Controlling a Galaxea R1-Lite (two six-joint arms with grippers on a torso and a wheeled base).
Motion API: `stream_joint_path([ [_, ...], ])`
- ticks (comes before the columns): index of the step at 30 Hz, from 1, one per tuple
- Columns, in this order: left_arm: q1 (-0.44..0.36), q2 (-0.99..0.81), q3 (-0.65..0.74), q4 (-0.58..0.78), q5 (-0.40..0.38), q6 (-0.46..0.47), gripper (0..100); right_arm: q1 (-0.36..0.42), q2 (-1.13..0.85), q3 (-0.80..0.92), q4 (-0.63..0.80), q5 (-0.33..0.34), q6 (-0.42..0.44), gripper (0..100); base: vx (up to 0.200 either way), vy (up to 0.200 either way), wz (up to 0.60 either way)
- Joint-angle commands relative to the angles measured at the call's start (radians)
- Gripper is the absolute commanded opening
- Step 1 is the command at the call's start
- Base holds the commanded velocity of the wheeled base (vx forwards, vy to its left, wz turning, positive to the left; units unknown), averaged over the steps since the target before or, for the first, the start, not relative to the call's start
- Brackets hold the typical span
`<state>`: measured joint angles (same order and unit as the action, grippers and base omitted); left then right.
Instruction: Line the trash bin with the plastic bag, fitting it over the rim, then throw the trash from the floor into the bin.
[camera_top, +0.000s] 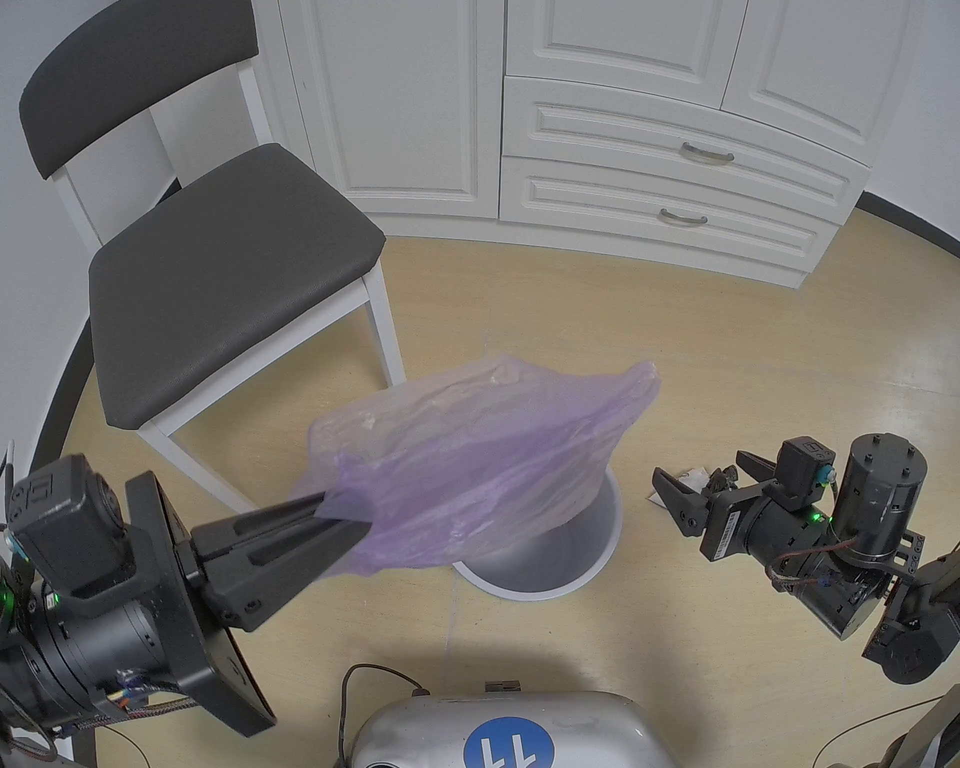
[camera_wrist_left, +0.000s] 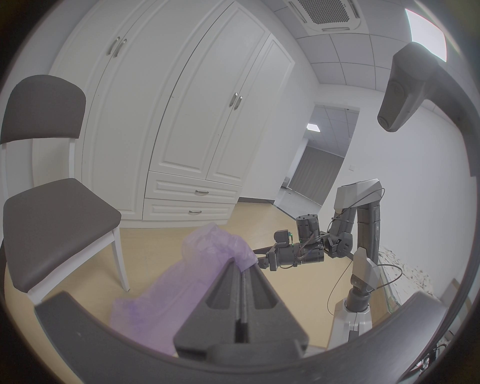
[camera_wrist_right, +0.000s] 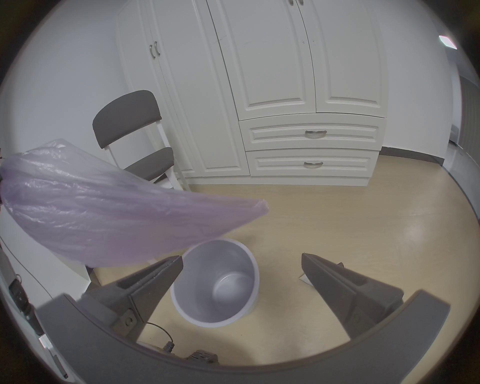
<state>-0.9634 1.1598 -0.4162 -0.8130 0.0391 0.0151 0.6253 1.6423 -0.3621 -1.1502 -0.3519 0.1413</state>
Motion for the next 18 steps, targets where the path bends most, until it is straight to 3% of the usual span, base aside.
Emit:
stream_joint_path([
  [1, 0.000, 0.021, -0.001, 0.000, -0.001, -0.003, 0, -0.032, -0.009, -0.001, 0.006, 0.007, -0.014, 100, 0.000, 0.000, 0.00],
  [10, 0.000, 0.024, 0.016, 0.000, -0.044, -0.004, 0, -0.096, 0.002, -0.018, 0.017, 0.050, -0.022, 100, 0.000, 0.000, 0.00],
  [18, 0.002, 0.023, 0.020, 0.000, -0.054, -0.004, 0, -0.098, 0.079, 0.015, 0.020, 0.100, -0.019, 100, 0.000, 0.000, 0.00],
])
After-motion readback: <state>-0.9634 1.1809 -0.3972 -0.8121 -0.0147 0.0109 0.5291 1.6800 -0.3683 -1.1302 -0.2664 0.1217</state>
